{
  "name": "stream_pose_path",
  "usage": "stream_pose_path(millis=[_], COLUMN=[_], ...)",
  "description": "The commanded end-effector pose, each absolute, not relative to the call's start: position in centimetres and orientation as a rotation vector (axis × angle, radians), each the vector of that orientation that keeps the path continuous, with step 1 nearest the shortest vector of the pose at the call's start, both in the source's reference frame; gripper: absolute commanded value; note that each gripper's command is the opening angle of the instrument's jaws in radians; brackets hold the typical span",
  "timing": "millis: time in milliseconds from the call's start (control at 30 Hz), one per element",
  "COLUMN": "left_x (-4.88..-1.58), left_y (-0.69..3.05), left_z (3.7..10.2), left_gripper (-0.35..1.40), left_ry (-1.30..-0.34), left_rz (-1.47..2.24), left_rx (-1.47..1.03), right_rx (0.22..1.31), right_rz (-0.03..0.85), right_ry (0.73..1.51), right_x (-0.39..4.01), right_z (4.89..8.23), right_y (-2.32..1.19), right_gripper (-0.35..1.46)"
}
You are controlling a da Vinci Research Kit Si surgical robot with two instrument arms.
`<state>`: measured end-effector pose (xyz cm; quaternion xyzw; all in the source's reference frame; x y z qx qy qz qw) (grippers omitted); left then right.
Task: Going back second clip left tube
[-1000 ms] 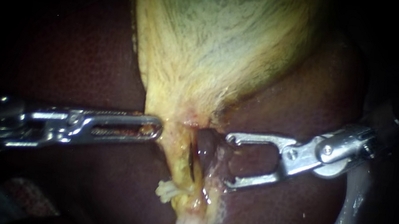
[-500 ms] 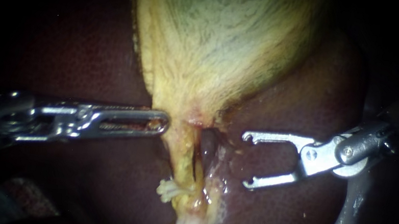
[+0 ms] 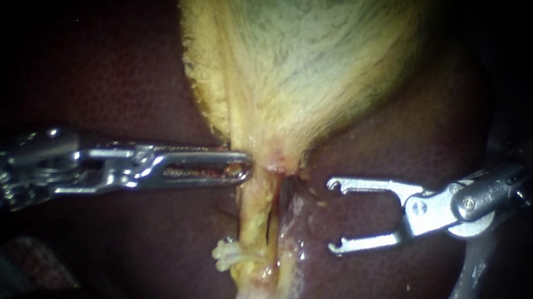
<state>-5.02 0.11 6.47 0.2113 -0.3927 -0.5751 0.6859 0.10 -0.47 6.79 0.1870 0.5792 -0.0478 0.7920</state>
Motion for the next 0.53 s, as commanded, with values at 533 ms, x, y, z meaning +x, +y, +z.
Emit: stream_pose_path(millis=[533], left_x=[-5.02], left_y=[0.11], left_z=[6.47], left_gripper=[-0.33], left_ry=[-0.878], left_rz=[-1.288], left_rx=[0.473], right_rx=[0.402], right_rz=[-0.102], right_ry=[1.246], right_x=[0.11], right_z=[6.77], right_y=[-0.49], right_gripper=[0.60])
